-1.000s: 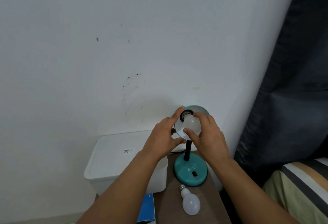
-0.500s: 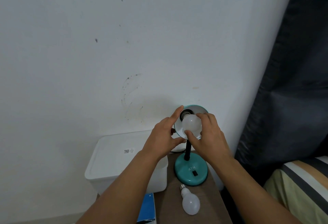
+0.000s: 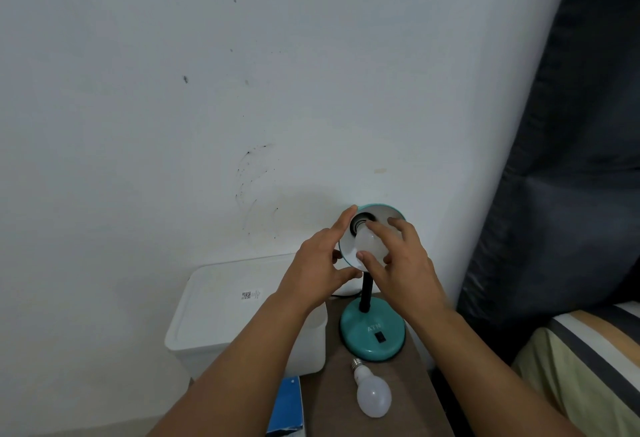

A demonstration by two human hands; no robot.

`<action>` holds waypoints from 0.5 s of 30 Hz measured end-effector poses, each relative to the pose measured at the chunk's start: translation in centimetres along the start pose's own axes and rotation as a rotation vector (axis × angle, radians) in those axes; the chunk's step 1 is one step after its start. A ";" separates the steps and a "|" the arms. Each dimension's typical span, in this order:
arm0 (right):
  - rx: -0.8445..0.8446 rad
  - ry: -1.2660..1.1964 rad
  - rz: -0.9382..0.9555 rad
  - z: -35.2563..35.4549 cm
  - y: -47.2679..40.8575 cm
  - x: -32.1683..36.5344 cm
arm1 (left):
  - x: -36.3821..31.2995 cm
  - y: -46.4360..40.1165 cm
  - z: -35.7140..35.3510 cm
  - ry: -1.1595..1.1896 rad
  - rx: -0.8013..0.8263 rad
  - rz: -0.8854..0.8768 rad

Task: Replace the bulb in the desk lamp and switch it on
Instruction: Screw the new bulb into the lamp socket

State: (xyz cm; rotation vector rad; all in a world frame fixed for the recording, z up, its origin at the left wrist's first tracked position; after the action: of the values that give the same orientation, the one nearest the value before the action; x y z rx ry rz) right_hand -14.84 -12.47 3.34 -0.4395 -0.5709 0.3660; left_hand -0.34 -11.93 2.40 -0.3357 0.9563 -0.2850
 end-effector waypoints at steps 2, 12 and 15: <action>0.012 0.018 0.004 -0.1 0.0 -0.1 | -0.1 0.0 0.0 -0.002 -0.004 -0.005; -0.047 -0.047 -0.056 0.5 -0.3 -0.5 | 0.0 0.0 -0.1 0.026 -0.007 0.001; -0.038 -0.008 -0.016 0.5 -0.3 -0.3 | 0.0 0.0 -0.1 0.025 -0.003 0.004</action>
State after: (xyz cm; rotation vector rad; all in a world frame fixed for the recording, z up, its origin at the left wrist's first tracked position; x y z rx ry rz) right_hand -15.25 -12.70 3.71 -0.4702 -0.5897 0.3424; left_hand -0.43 -11.93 2.30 -0.3338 0.9819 -0.2849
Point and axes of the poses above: each hand's wrist, its own y-axis away from the middle knuckle, its own z-axis out of the back of the hand, x = y × z, the point moved 9 cm from there along -y, towards the middle knuckle, and after that the axes turned 10 degrees about y, right-handed, at the moved point
